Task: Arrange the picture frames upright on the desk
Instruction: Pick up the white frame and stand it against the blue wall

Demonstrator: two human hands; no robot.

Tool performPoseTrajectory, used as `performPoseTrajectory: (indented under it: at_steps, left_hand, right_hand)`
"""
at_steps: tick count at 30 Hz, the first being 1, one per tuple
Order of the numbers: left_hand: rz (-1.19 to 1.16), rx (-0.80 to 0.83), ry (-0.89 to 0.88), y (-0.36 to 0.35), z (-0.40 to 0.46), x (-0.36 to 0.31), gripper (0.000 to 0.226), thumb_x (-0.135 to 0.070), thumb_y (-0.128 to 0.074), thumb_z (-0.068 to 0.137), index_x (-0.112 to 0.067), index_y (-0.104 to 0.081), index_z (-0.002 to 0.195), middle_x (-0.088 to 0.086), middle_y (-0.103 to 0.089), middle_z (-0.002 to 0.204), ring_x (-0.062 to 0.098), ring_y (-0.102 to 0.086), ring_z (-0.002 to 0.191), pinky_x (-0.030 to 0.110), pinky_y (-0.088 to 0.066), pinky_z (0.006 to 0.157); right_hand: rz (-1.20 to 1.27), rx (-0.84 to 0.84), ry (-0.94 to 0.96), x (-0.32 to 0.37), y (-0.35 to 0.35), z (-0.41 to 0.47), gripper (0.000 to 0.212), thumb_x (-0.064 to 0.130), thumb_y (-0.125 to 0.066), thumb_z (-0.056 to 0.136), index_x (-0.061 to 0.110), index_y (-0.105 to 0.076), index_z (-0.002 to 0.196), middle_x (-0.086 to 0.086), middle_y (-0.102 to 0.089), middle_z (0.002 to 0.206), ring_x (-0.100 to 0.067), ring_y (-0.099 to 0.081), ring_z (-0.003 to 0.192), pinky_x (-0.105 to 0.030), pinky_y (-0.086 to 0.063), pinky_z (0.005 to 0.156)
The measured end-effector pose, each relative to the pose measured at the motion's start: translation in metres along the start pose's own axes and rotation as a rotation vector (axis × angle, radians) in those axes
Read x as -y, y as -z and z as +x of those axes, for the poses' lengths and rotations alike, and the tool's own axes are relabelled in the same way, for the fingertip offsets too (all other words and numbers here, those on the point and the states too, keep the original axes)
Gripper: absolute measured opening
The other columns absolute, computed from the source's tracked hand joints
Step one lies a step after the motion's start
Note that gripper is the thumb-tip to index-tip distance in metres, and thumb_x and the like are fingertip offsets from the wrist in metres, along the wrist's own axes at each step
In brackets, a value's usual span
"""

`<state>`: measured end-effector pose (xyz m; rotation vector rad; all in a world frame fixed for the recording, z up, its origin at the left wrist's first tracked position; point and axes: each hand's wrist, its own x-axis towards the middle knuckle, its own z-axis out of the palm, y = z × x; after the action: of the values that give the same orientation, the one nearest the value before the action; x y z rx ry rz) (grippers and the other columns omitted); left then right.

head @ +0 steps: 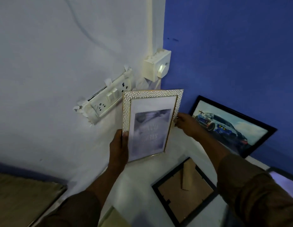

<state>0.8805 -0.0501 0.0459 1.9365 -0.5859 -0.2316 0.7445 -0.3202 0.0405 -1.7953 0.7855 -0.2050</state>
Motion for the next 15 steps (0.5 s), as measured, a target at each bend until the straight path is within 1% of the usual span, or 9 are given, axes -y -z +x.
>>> performPoseTrajectory:
  at_steps: [1,2,4,6,8,11,12,14,15]
  left_hand:
    - [-0.007,-0.001,-0.026,0.001,-0.003,-0.008,0.025,-0.021,-0.044,0.108,-0.009,-0.054,0.089,-0.008,-0.052,0.073,-0.003,-0.05,0.066,0.01,-0.037,0.059]
    - [-0.007,-0.006,-0.059,0.003,-0.009,-0.017,0.026,-0.024,-0.044,0.108,-0.008,-0.054,0.089,-0.008,-0.051,0.073,-0.002,-0.05,0.065,0.011,-0.037,0.058]
    - [-0.029,0.015,-0.111,0.006,-0.023,-0.035,0.026,-0.026,-0.044,0.108,-0.01,-0.052,0.089,-0.009,-0.051,0.073,-0.002,-0.05,0.064,0.011,-0.038,0.058]
    - [-0.055,0.048,-0.137,0.008,-0.036,-0.051,0.026,-0.028,-0.045,0.107,-0.013,-0.053,0.087,-0.009,-0.053,0.072,-0.004,-0.051,0.064,0.01,-0.039,0.058]
    - [-0.062,0.074,-0.168,0.011,-0.045,-0.065,0.029,-0.03,-0.047,0.107,-0.015,-0.053,0.083,-0.009,-0.053,0.07,-0.004,-0.05,0.062,0.011,-0.038,0.057]
    - [-0.065,0.173,-0.204,0.01,-0.061,-0.095,0.033,-0.035,-0.047,0.106,-0.021,-0.05,0.076,-0.006,-0.052,0.068,0.0,-0.045,0.061,0.021,-0.038,0.058]
    - [-0.062,0.21,-0.226,0.009,-0.065,-0.104,0.034,-0.037,-0.047,0.106,-0.02,-0.052,0.077,-0.002,-0.054,0.069,0.003,-0.046,0.063,0.025,-0.038,0.06]
    - [-0.076,0.273,-0.276,0.009,-0.074,-0.125,0.038,-0.043,-0.047,0.104,-0.014,-0.058,0.082,0.007,-0.061,0.076,0.009,-0.05,0.069,0.031,-0.04,0.065]
    - [-0.079,0.293,-0.295,0.009,-0.076,-0.135,0.041,-0.047,-0.046,0.101,-0.012,-0.06,0.085,0.008,-0.063,0.079,0.01,-0.052,0.071,0.032,-0.041,0.066]
  right_hand:
    - [0.031,-0.01,-0.001,0.002,0.006,-0.014,0.027,0.001,-0.053,0.098,0.01,-0.066,0.12,-0.012,-0.07,0.108,-0.024,-0.064,0.094,-0.02,-0.055,0.075]
    - [0.081,-0.027,0.002,0.003,0.012,-0.029,0.025,0.004,-0.055,0.097,0.009,-0.065,0.119,-0.014,-0.07,0.105,-0.023,-0.064,0.092,-0.021,-0.055,0.075]
    - [0.229,-0.079,0.016,0.009,0.027,-0.06,0.021,0.013,-0.059,0.097,0.01,-0.064,0.118,-0.02,-0.071,0.103,-0.023,-0.067,0.091,-0.031,-0.057,0.082]
    - [0.369,-0.138,0.03,0.022,0.047,-0.091,0.023,0.022,-0.061,0.097,0.014,-0.064,0.118,-0.012,-0.075,0.102,-0.019,-0.071,0.091,-0.034,-0.058,0.084]
    - [0.379,-0.233,0.08,0.037,0.069,-0.119,0.026,0.029,-0.06,0.098,0.014,-0.064,0.119,-0.002,-0.074,0.1,-0.013,-0.071,0.085,-0.031,-0.058,0.078]
    - [0.246,-0.382,0.17,0.055,0.115,-0.169,0.024,0.032,-0.06,0.098,0.01,-0.067,0.106,-0.002,-0.067,0.09,-0.015,-0.063,0.083,-0.038,-0.054,0.082]
    - [0.21,-0.397,0.198,0.06,0.128,-0.183,0.024,0.03,-0.061,0.098,0.007,-0.067,0.101,-0.001,-0.063,0.084,-0.013,-0.06,0.078,-0.038,-0.053,0.079]
    - [0.038,-0.369,0.241,0.073,0.15,-0.216,0.03,0.033,-0.061,0.097,0.007,-0.067,0.083,0.006,-0.058,0.071,-0.006,-0.052,0.065,-0.03,-0.046,0.069]
    - [-0.099,-0.33,0.244,0.081,0.157,-0.229,0.034,0.039,-0.061,0.096,0.014,-0.065,0.074,0.012,-0.056,0.064,-0.003,-0.049,0.06,-0.026,-0.043,0.065]
